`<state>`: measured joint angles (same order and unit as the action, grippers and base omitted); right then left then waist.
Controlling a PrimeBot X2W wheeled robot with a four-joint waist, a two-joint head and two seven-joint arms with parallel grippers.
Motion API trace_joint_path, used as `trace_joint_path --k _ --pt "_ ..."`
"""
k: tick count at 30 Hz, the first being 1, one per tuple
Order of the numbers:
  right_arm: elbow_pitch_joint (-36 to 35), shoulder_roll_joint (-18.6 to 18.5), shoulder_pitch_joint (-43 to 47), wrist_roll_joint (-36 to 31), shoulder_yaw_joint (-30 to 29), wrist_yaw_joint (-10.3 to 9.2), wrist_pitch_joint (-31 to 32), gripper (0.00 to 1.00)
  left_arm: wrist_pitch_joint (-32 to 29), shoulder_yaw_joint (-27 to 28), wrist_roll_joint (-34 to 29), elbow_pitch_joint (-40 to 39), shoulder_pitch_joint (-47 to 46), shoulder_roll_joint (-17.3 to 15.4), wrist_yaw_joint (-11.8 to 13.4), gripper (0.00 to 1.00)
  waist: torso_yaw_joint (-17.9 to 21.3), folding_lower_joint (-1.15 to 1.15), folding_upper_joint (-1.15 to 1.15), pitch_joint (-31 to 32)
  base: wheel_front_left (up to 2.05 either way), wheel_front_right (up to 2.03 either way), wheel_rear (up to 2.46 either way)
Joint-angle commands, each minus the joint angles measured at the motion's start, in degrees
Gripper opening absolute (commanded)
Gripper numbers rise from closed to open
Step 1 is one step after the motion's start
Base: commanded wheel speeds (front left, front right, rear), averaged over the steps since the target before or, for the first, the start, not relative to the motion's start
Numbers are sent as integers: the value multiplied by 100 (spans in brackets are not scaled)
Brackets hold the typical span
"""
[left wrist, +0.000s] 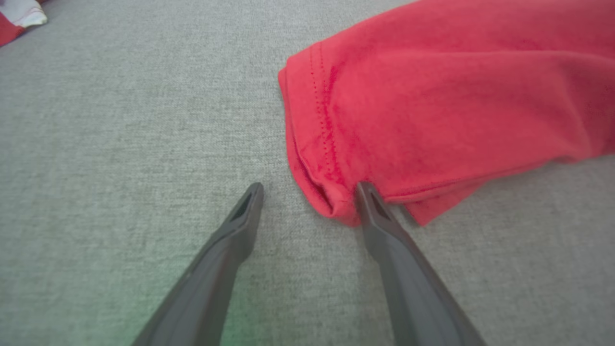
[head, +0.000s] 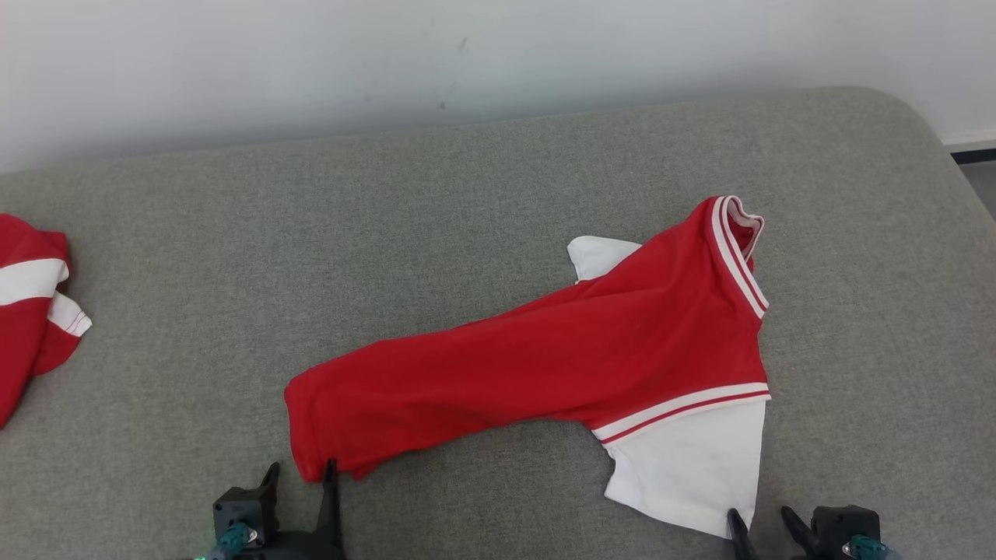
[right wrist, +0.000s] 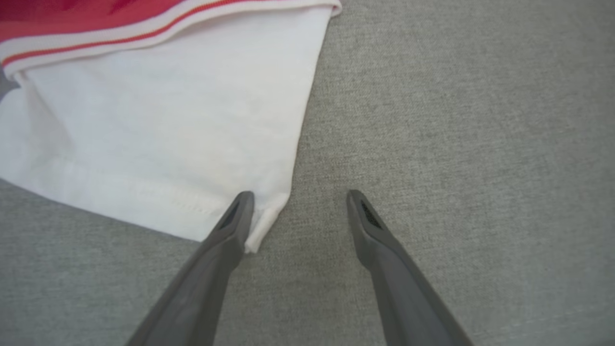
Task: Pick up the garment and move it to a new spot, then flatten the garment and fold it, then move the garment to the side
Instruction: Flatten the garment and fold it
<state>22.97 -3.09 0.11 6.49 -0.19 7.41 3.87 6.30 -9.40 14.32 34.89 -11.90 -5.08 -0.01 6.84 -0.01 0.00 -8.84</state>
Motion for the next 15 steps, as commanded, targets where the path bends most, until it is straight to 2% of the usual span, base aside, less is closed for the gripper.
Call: trace_joint_path --k 1,4,5,6,7,15 --pt "120 42 31 14 120 16 159 100 -92 -107 45 181 108 88 -27 100 -7 1 0 2 0 0 0" --pt "202 59 90 57 260 26 372 100 -124 -134 83 222 64 91 -97 100 -8 1 0 13 0 0 0" --pt "203 60 104 72 283 30 408 76 -137 -148 99 238 49 89 -108 82 -4 1 0 15 0 0 0" --pt "202 61 111 88 297 30 417 27 -136 -159 114 250 38 89 -126 20 0 1 0 17 0 0 0" --pt "201 61 114 100 318 30 429 0 -132 -181 114 262 22 83 -161 0 5 1 0 22 0 0 0" --pt "54 24 -91 387 336 14 -61 0 213 -110 211 91 -154 62 -182 0 31 1 0 97 0 0 0"
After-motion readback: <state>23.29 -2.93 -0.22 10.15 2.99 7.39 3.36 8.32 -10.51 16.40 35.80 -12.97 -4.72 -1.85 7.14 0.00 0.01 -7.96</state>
